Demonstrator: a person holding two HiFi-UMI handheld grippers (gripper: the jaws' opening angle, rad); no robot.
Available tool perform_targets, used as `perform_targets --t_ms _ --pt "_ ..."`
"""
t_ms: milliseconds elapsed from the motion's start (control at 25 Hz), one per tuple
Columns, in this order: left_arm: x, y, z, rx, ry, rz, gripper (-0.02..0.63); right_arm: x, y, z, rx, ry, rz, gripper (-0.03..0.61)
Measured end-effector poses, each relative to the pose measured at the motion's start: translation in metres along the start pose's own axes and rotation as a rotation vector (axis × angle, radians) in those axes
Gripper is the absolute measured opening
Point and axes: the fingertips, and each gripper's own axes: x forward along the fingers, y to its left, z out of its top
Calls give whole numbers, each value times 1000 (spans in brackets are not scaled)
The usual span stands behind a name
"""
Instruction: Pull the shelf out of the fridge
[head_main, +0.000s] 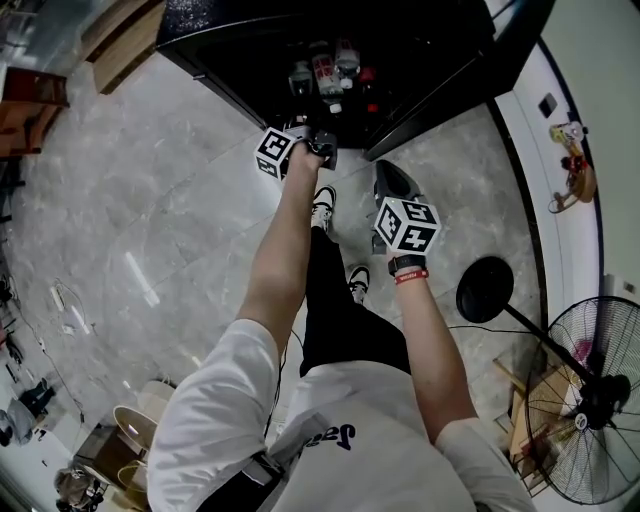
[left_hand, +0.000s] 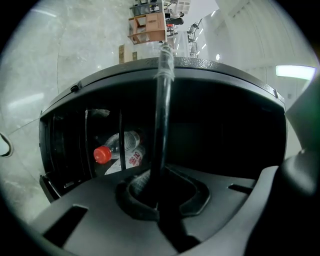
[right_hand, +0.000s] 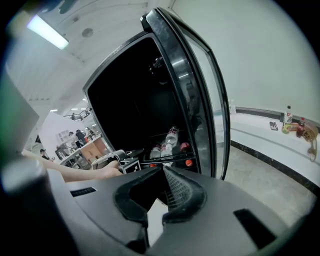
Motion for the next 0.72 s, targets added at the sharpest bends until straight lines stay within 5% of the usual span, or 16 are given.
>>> perform_targets --t_ms 720 --pt "-50 6 -16 -56 3 -34 34 -30 -7 -6 34 1 -11 6"
